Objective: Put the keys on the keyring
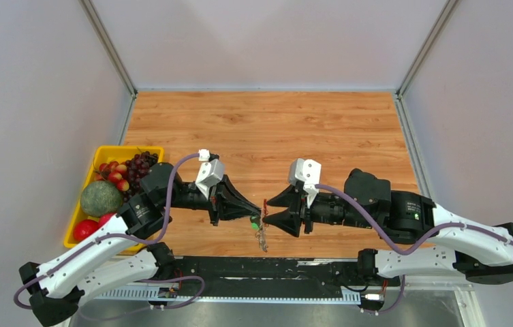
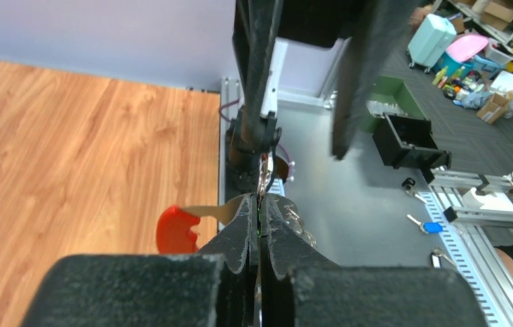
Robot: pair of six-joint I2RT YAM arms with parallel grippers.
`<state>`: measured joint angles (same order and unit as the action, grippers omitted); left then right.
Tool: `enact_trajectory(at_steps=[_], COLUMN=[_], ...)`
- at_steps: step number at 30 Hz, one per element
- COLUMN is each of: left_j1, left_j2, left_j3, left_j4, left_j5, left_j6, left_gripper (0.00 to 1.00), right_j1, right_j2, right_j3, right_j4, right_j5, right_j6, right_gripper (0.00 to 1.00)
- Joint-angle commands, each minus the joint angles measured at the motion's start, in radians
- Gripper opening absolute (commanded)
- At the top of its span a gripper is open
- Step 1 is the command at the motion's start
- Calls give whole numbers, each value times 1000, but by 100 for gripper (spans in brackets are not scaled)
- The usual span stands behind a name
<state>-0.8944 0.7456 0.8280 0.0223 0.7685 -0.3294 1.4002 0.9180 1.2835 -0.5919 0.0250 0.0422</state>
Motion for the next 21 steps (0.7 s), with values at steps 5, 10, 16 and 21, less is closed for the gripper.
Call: enact_trajectory(at_steps=[5, 10, 16, 21], left_j1=[4, 3, 2, 3], left_j2=[55, 66, 76, 73], left_j3=[109, 140, 171, 178], left_j4=[-238, -295, -373, -412], left_j5=[-54, -18, 26, 44], left_j6=[92, 124, 176, 201], left_gripper=[0, 0, 0, 0], right_j1=[7, 6, 7, 6], right_j2=[54, 138, 200, 219], right_j3=[123, 195, 250, 281], right_j4=[-120, -212, -255, -265], right_j5=[66, 100, 41, -7], right_j6=[30, 43, 36, 35], right_gripper=[53, 50, 31, 27])
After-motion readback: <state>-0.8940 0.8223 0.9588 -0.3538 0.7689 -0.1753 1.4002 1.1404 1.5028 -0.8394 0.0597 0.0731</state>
